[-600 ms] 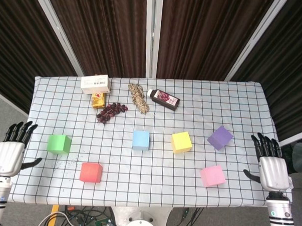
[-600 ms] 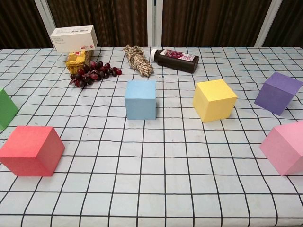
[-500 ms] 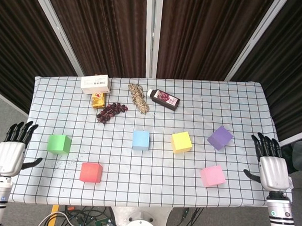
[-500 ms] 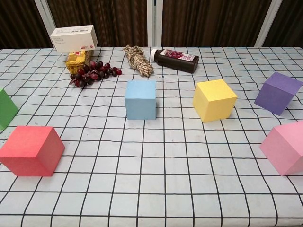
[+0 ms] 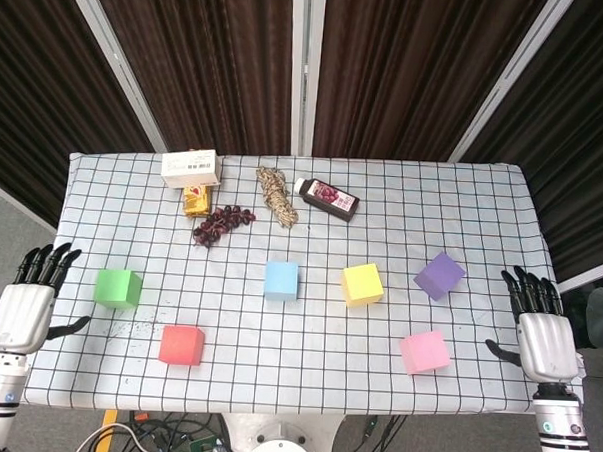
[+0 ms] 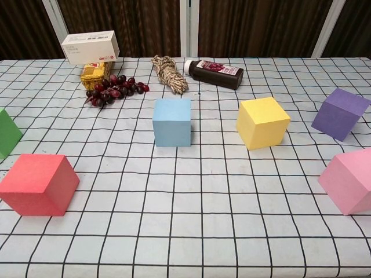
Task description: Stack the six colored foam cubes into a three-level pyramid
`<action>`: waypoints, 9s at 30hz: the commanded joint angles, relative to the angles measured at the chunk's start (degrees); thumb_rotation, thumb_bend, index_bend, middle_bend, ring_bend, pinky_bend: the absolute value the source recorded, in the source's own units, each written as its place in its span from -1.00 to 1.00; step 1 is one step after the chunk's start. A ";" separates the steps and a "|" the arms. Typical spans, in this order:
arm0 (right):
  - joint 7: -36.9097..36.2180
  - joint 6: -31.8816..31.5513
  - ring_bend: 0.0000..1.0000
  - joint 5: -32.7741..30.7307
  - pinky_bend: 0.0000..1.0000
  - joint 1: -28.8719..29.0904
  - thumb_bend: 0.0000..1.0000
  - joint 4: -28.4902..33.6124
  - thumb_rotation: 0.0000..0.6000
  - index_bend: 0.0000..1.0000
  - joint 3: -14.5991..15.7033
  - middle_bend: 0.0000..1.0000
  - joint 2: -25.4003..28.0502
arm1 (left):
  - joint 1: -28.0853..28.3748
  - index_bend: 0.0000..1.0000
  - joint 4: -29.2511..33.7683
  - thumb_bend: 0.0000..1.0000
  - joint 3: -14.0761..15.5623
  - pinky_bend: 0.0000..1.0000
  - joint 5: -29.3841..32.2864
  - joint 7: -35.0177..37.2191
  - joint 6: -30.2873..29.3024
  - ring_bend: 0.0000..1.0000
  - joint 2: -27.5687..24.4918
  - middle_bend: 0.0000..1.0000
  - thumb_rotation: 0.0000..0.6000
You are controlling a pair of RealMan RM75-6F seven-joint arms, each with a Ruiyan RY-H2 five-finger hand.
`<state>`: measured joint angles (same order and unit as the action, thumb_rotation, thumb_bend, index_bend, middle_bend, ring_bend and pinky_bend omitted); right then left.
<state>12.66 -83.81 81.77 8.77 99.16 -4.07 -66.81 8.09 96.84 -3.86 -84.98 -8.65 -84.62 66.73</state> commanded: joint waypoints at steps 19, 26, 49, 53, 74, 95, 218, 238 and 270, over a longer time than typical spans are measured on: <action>-3.79 4.53 -1.00 1.75 -1.00 2.76 -1.00 2.49 1.00 -1.00 -1.23 -1.00 2.60 | 0.12 -0.80 0.88 -1.00 0.19 -0.88 -0.64 1.27 0.04 -1.00 -0.50 -0.89 1.00; -1.83 8.30 -1.00 0.47 -1.00 5.50 -1.00 4.13 1.00 -1.00 -2.35 -1.00 2.59 | 0.35 -0.80 0.03 -1.00 0.03 -0.88 -0.27 2.51 0.57 -1.00 -0.50 -0.89 1.00; 15.49 32.15 -1.00 -15.77 -1.00 26.17 -1.00 -4.11 1.00 -1.00 -7.21 -0.83 -8.37 | 0.49 -0.80 -1.98 -1.00 0.60 -0.88 -0.62 4.31 1.16 -1.00 0.80 -0.89 1.00; 16.53 32.62 -1.00 -16.45 -1.00 27.98 -1.00 -6.22 1.00 -1.00 -6.90 -0.83 -10.32 | 0.70 -0.80 -2.33 -1.00 0.40 -0.88 -0.51 4.36 1.32 -1.00 1.00 -0.89 1.00; 17.99 29.64 -0.87 -16.72 -1.00 31.96 -0.99 -12.73 1.00 -1.00 -5.23 -0.19 -19.35 | 0.54 -0.80 -3.09 -1.00 0.16 -0.88 -0.33 2.84 0.57 -1.00 1.49 -0.89 1.00; 28.11 22.87 -0.58 -33.52 -1.00 35.55 -0.88 -5.52 1.00 -1.00 -9.39 0.24 -25.22 | -0.05 -0.80 -5.02 -1.00 0.54 -0.88 0.01 7.13 0.72 -1.00 1.42 -0.89 1.00; 29.50 14.58 -0.92 -40.63 -1.00 41.88 -1.00 0.00 1.00 -1.00 -13.39 -0.76 -27.74 | 0.19 -0.80 -7.69 -1.00 0.63 -0.88 -0.46 12.38 2.52 -1.00 1.14 -0.89 1.00; 3.19 8.88 -0.94 -22.68 -1.00 22.50 -1.00 18.72 1.00 -1.00 -10.23 -0.73 -4.26 | 10.83 -0.80 -6.52 -1.00 -2.92 -0.85 7.68 5.44 17.73 -1.00 8.13 -0.89 1.00; -7.00 7.54 -0.94 -15.71 -1.00 15.42 -1.00 15.86 1.00 -1.00 -8.59 -0.67 -2.02 | 14.44 -0.76 -18.04 -0.79 -1.33 -0.86 13.79 -2.92 22.99 -0.93 11.08 -0.24 1.00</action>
<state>5.98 -76.26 65.98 24.40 115.13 -12.71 -68.80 22.39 79.59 -4.99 -70.67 -12.44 -61.14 77.03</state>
